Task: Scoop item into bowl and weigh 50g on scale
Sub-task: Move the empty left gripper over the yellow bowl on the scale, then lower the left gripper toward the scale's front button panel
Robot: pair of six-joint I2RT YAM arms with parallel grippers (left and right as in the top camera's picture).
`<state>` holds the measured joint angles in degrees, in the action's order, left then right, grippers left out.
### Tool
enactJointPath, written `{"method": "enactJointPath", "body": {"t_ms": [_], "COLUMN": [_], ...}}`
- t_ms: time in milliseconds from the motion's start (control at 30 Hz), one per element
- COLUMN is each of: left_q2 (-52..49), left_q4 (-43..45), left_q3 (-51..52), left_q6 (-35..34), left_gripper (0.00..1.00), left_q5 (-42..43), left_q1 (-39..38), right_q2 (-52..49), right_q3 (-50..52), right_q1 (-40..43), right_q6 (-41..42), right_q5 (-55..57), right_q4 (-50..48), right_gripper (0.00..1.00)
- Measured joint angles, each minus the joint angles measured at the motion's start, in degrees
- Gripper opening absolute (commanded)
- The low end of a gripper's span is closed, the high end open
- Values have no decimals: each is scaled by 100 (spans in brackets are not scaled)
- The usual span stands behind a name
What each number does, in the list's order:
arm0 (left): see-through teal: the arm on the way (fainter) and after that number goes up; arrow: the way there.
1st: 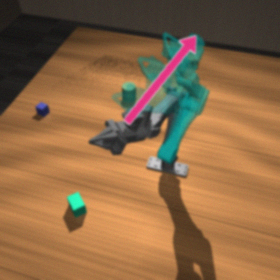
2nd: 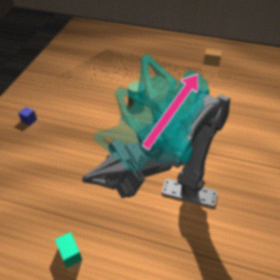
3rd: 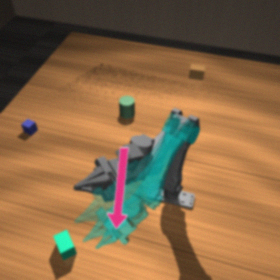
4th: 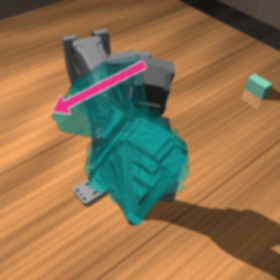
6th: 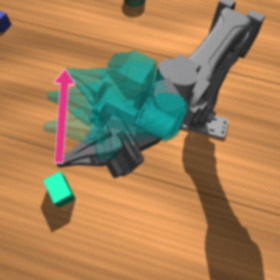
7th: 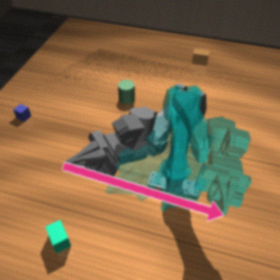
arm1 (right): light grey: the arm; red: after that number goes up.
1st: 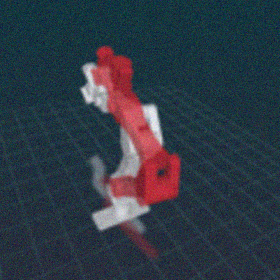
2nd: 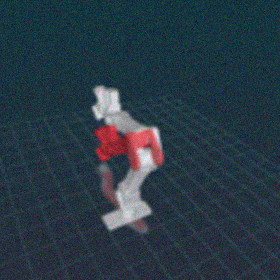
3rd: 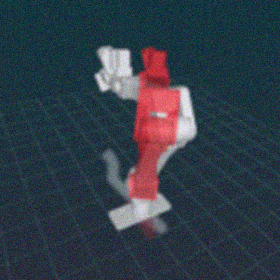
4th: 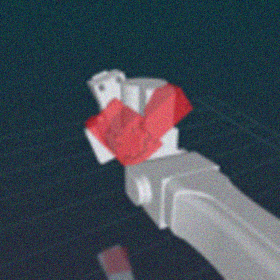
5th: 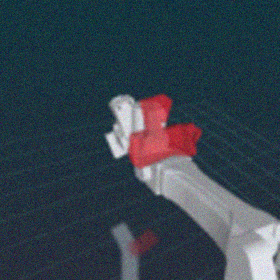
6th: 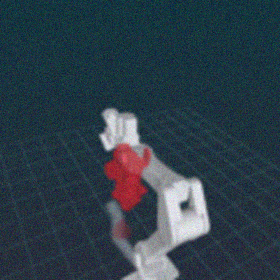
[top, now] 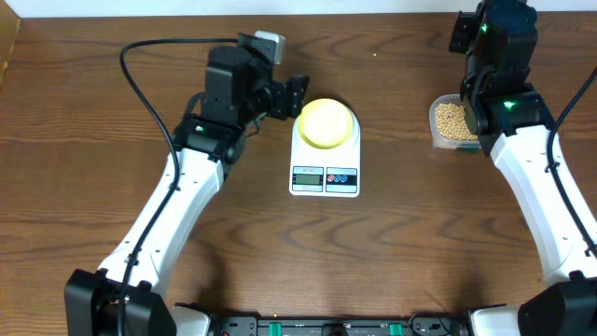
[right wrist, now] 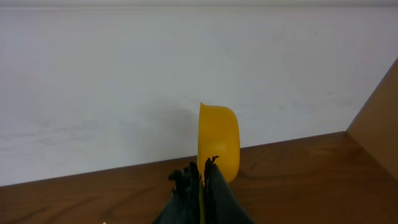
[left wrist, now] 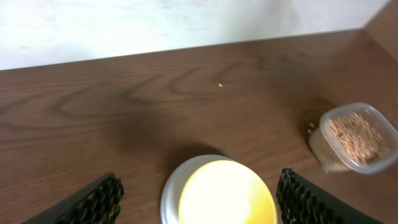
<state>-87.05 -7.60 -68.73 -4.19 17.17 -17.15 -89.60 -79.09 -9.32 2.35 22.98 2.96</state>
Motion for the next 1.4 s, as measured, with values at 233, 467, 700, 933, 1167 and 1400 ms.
{"method": "enactJointPath", "body": {"t_ms": [233, 467, 700, 933, 1167, 1400], "left_q2": [4, 7, 7, 7, 7, 4], "left_q4": [-184, -575, -1008, -1506, -2505, -2977], "left_q3": [0, 0, 0, 0, -4, -4], "left_q6": [407, 791, 868, 575, -15, -245], "left_gripper": [81, 81, 81, 81, 81, 81], "left_q5": [-481, -1224, -1421, -1456, -1749, -1886], "left_q1": [-529, -1163, -1482, -1812, -1947, -1971], "right_q2": [0, 0, 0, 0, 0, 0], "right_q3": [0, 0, 0, 0, 0, 0], "right_q1": [0, 0, 26, 31, 31, 31], "right_q6": [0, 0, 0, 0, 0, 0], "right_q5": [0, 0, 0, 0, 0, 0], "right_q4": [131, 151, 197, 247, 372, 522], "right_gripper": [2, 1, 1, 1, 1, 1]}}
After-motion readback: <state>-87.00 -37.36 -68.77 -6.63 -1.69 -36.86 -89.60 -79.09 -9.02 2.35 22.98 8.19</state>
